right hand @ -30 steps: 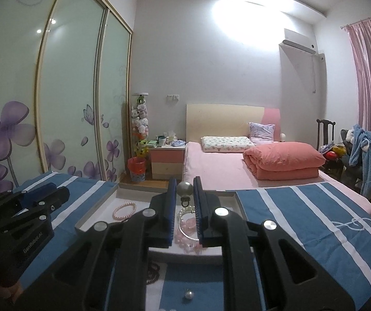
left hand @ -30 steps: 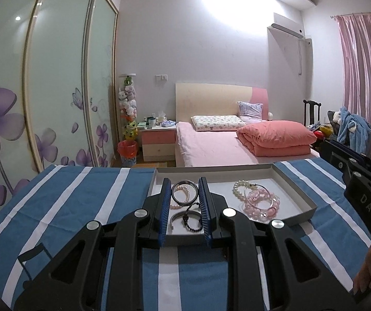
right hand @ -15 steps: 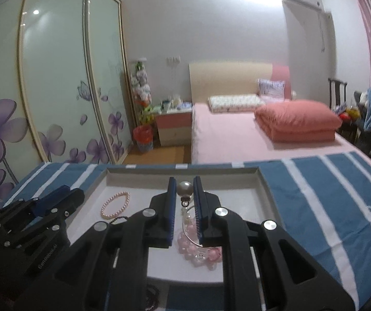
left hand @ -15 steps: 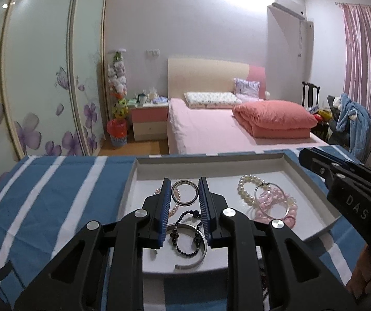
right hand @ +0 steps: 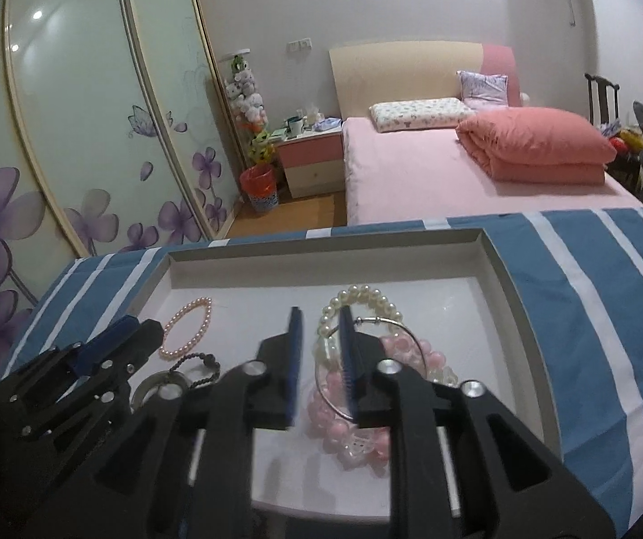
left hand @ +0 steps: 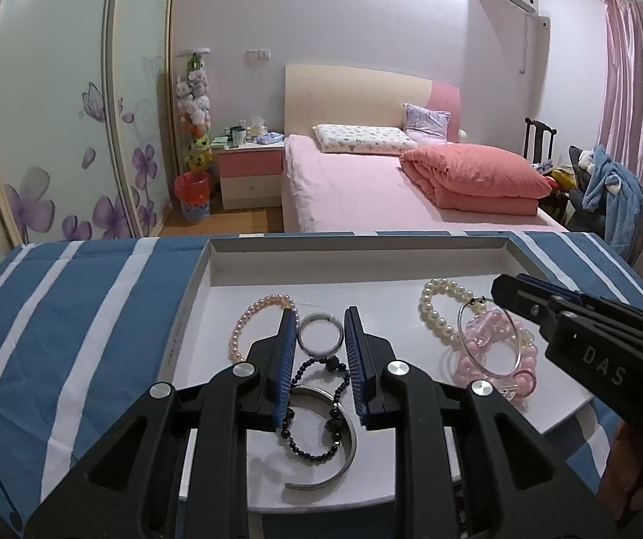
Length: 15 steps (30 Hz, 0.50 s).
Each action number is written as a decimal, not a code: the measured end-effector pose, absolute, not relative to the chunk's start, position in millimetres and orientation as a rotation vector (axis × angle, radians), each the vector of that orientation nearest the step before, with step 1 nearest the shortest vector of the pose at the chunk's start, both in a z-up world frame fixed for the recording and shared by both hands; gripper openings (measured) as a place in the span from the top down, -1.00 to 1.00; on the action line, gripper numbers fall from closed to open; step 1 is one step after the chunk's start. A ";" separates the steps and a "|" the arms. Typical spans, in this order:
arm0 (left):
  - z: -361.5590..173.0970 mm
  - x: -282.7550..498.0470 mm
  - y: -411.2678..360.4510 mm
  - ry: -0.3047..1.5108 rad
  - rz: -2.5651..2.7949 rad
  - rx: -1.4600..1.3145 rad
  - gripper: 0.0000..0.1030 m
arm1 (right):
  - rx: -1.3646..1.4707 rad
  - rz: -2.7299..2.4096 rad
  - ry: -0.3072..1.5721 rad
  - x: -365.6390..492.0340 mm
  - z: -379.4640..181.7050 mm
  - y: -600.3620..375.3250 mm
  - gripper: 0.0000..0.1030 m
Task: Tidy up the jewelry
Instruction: 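Lower the earring and ring into the gray tray and open both tools, then grasp the second pearl earring with the right tool while the left grasps the dark red bead bracelet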
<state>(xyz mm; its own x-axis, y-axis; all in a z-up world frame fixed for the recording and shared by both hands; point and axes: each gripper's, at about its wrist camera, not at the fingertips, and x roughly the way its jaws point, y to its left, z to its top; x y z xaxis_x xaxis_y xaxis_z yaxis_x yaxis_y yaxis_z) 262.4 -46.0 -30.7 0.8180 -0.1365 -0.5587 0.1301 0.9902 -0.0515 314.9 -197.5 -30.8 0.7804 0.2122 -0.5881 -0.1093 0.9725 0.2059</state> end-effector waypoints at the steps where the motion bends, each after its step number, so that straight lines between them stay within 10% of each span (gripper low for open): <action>1: -30.4 263.2 -43.3 0.599 -0.148 -0.013 0.50 | 0.167 0.172 0.648 312.8 -30.4 -198.9 0.51; 15: -11.5 227.0 -6.1 0.581 -0.128 -0.065 0.28 | 0.178 0.155 0.619 265.6 -13.4 -225.4 0.51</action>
